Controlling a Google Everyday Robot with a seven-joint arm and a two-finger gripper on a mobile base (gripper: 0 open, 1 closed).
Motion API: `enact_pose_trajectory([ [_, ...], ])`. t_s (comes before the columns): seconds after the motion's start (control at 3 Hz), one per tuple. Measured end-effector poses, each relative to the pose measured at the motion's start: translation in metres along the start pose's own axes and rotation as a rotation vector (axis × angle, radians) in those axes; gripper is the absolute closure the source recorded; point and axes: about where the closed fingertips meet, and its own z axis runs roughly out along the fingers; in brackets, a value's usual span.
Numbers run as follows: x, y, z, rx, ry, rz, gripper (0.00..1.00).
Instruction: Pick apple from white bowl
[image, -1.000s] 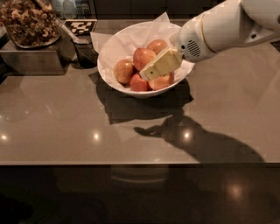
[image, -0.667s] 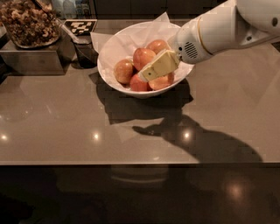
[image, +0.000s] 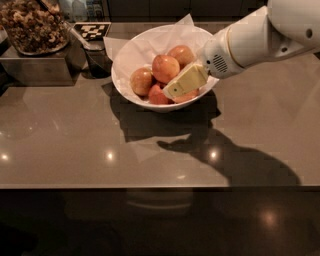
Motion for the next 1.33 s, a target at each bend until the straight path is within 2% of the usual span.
enact_pose_trajectory([
  [0.33, 0.005, -0.002, 0.001, 0.005, 0.012, 0.005, 0.15],
  [0.67, 0.010, 0.009, 0.013, -0.022, 0.021, 0.015, 0.11],
  [1.33, 0.007, 0.016, 0.028, -0.063, 0.022, 0.018, 0.09],
])
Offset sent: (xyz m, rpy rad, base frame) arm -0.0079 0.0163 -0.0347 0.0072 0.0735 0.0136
